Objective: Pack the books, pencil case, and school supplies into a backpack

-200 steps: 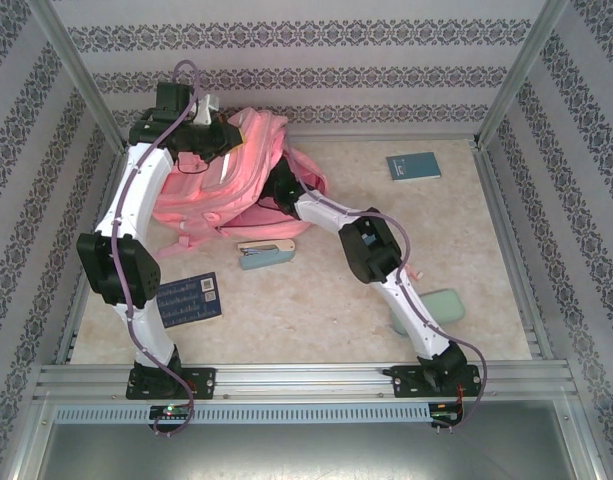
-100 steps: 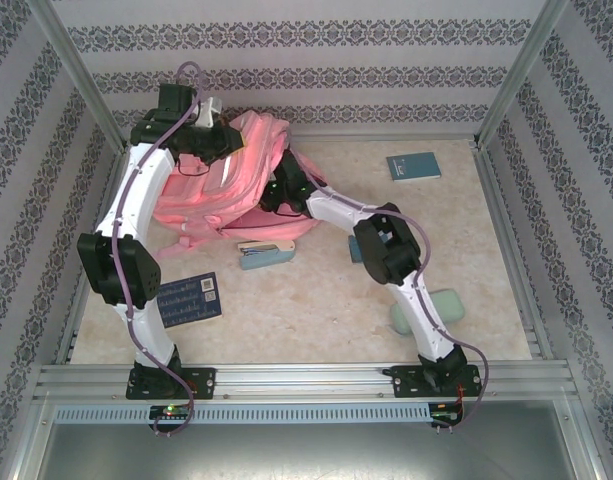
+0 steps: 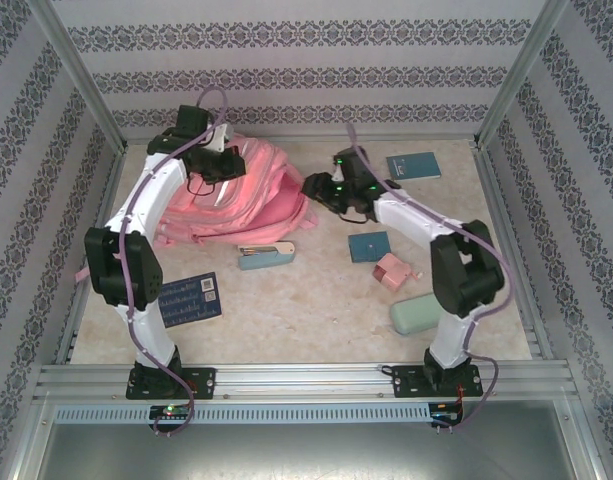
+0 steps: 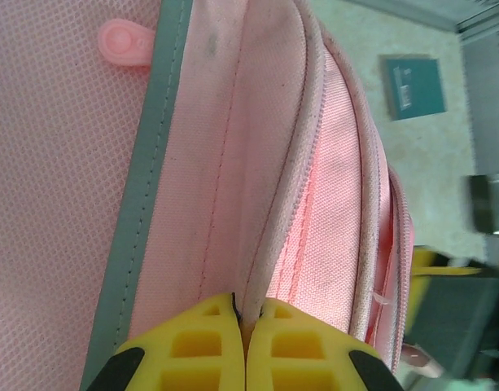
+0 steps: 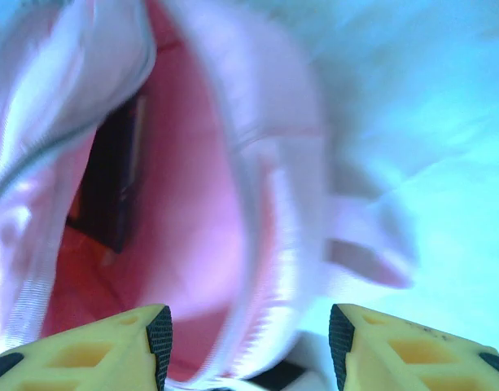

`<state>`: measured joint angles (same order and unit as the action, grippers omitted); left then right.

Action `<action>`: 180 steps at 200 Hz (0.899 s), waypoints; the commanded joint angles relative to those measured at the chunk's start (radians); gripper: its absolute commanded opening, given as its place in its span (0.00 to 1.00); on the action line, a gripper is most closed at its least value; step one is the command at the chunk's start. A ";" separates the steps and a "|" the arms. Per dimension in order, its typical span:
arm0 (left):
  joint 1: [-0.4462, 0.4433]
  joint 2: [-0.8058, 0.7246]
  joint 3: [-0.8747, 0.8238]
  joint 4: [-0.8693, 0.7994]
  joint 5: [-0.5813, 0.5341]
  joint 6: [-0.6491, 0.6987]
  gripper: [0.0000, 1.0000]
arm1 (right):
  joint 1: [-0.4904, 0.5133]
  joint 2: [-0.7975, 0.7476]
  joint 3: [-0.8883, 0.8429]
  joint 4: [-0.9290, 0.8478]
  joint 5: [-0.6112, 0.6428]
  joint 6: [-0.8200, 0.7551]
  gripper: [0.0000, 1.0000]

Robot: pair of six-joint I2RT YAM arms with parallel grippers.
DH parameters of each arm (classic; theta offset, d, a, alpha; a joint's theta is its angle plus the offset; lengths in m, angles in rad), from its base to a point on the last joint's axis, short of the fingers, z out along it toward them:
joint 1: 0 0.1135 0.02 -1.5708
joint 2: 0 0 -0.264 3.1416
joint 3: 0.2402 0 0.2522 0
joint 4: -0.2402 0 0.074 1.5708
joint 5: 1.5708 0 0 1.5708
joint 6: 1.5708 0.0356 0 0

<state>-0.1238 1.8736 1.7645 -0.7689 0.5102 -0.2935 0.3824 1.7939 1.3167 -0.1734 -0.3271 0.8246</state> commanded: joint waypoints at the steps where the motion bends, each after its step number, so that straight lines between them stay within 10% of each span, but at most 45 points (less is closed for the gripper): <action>1: -0.023 0.031 -0.021 0.036 -0.039 0.042 0.00 | -0.097 -0.020 -0.030 -0.092 0.107 -0.117 0.56; 27: -0.043 0.034 -0.044 0.057 -0.018 0.029 0.00 | -0.214 0.058 0.048 -0.154 0.155 -0.170 0.51; 68: -0.056 0.018 -0.086 0.091 0.025 -0.011 0.00 | -0.333 0.275 0.302 -0.255 0.168 -0.167 0.10; 180: -0.071 -0.005 -0.107 0.085 0.036 -0.040 0.00 | -0.438 0.856 1.176 -0.776 0.289 -0.120 0.00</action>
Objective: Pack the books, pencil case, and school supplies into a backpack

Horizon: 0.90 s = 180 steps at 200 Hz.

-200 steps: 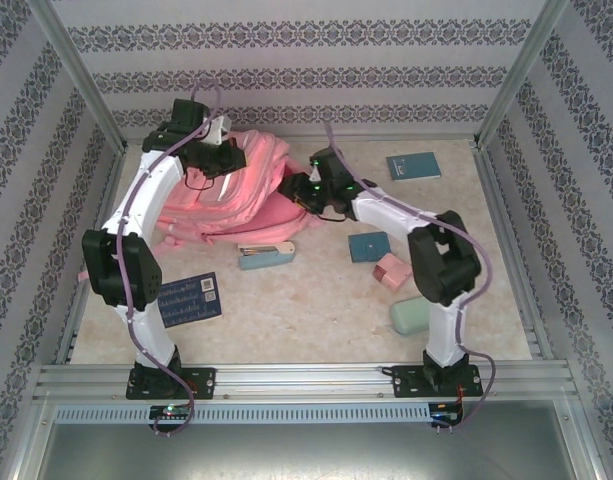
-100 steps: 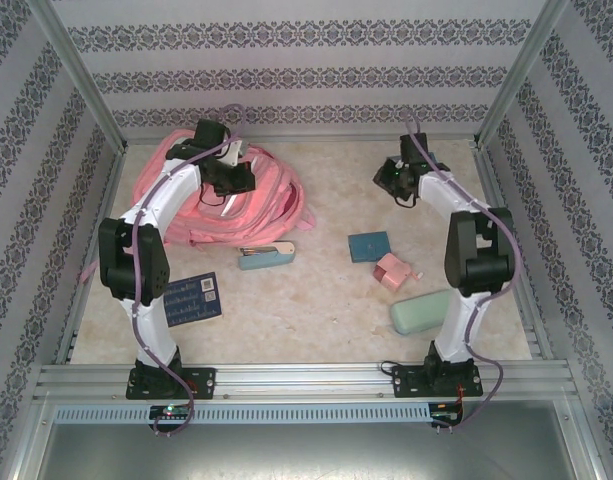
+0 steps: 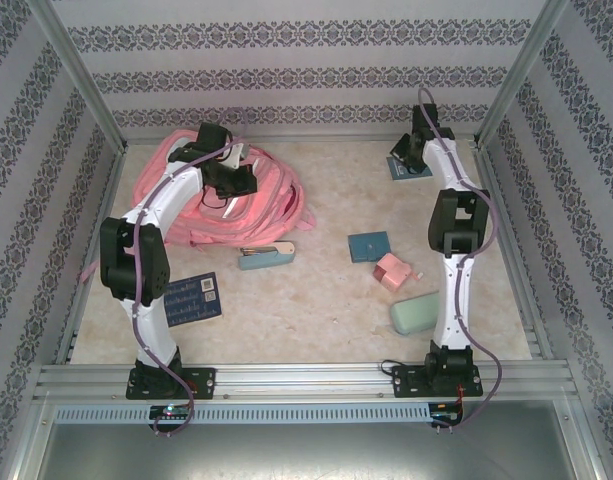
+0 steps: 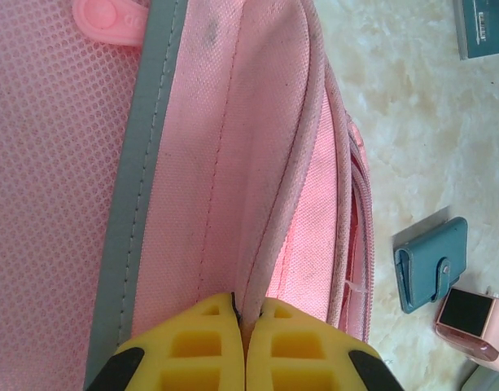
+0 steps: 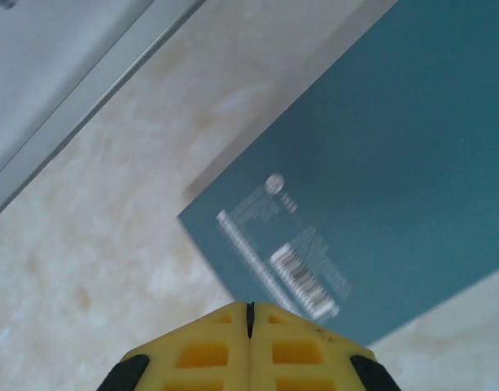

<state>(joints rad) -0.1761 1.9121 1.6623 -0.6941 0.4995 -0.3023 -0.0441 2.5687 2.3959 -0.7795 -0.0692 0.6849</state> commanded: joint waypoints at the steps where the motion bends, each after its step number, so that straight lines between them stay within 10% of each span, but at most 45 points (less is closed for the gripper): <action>1: -0.019 -0.043 -0.004 0.011 0.048 -0.031 0.00 | -0.011 0.085 0.100 -0.172 0.031 0.020 0.00; 72: -0.022 -0.030 0.016 -0.007 0.047 -0.018 0.00 | 0.009 0.094 0.037 -0.211 -0.133 0.001 0.00; 180: -0.023 -0.001 -0.038 -0.016 0.001 0.000 0.01 | 0.262 -0.343 -0.668 -0.014 -0.235 -0.050 0.00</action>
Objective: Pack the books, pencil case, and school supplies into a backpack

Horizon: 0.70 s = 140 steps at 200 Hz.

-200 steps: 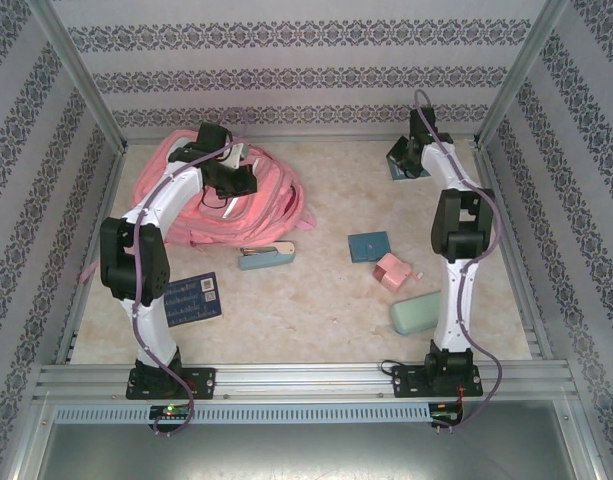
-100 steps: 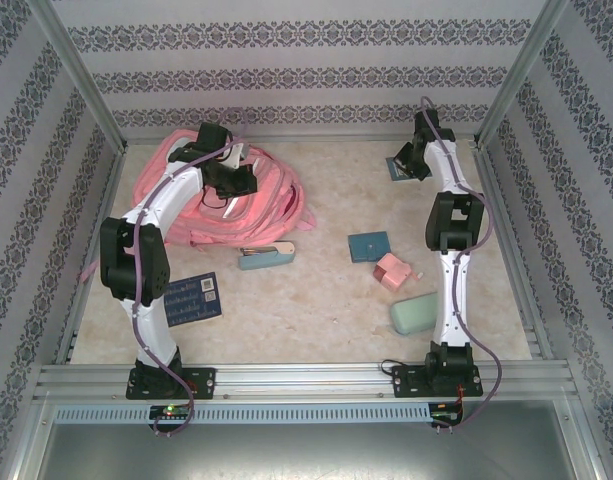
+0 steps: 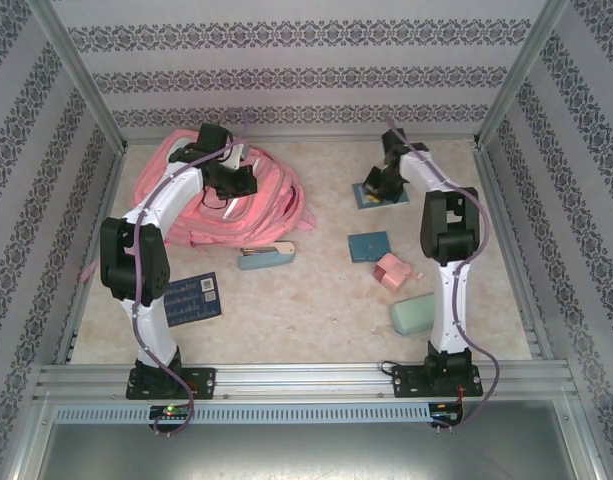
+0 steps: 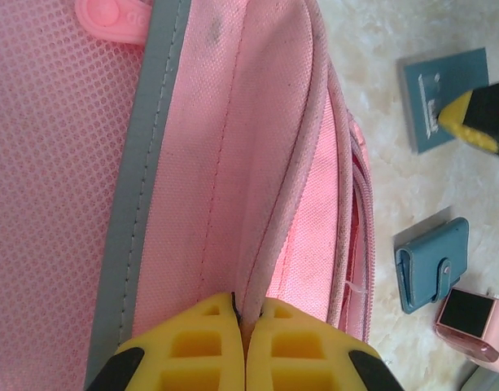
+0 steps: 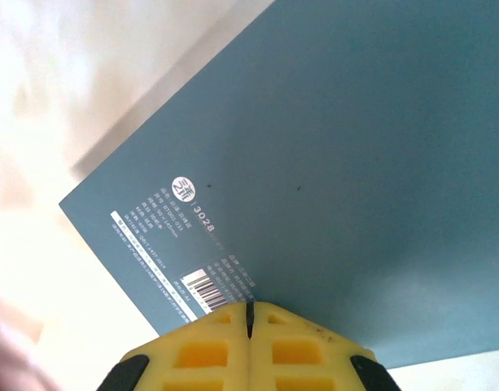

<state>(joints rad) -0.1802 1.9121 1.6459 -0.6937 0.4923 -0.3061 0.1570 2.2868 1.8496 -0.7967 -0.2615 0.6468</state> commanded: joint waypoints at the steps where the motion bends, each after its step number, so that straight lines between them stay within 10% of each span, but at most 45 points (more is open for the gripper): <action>1: -0.019 -0.001 -0.021 -0.017 0.007 0.004 0.01 | 0.064 -0.064 -0.129 0.005 -0.043 -0.010 0.00; 83: -0.023 0.003 -0.014 -0.024 -0.004 -0.010 0.14 | 0.295 -0.252 -0.416 0.167 -0.061 0.097 0.00; 140: -0.105 -0.078 -0.049 0.018 -0.026 -0.078 0.32 | 0.255 -0.358 -0.385 0.166 -0.011 0.035 0.09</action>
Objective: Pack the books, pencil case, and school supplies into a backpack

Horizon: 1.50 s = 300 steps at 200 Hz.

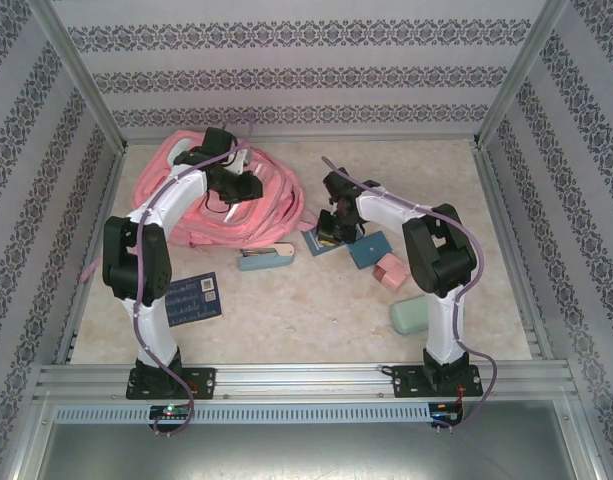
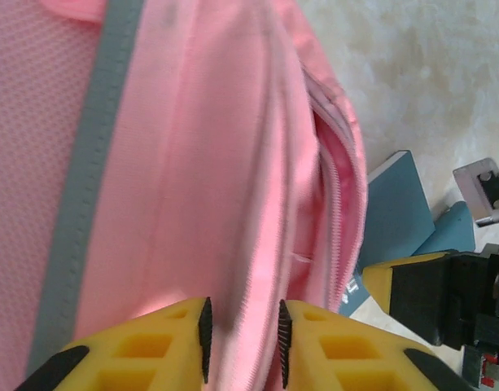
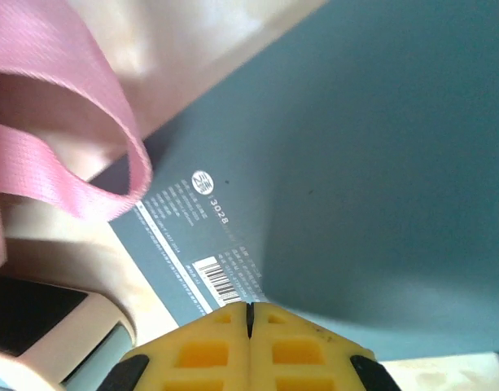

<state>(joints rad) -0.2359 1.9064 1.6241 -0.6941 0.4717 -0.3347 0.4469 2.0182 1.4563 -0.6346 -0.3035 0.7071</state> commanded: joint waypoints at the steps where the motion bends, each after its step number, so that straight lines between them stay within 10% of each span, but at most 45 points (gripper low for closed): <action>1: -0.050 -0.074 -0.029 0.020 -0.006 -0.050 0.32 | -0.036 -0.091 0.008 0.002 0.032 -0.027 0.09; 113: -0.148 -0.213 -0.268 0.157 -0.075 -0.199 0.37 | -0.103 -0.162 -0.122 0.082 0.060 -0.078 0.28; 300: -0.347 0.231 0.022 0.001 -0.204 -0.288 0.36 | -0.229 0.098 0.062 0.028 0.013 -0.214 0.51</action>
<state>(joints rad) -0.5659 2.0972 1.6142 -0.5976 0.3344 -0.5953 0.2100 2.0819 1.4963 -0.5819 -0.2638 0.5179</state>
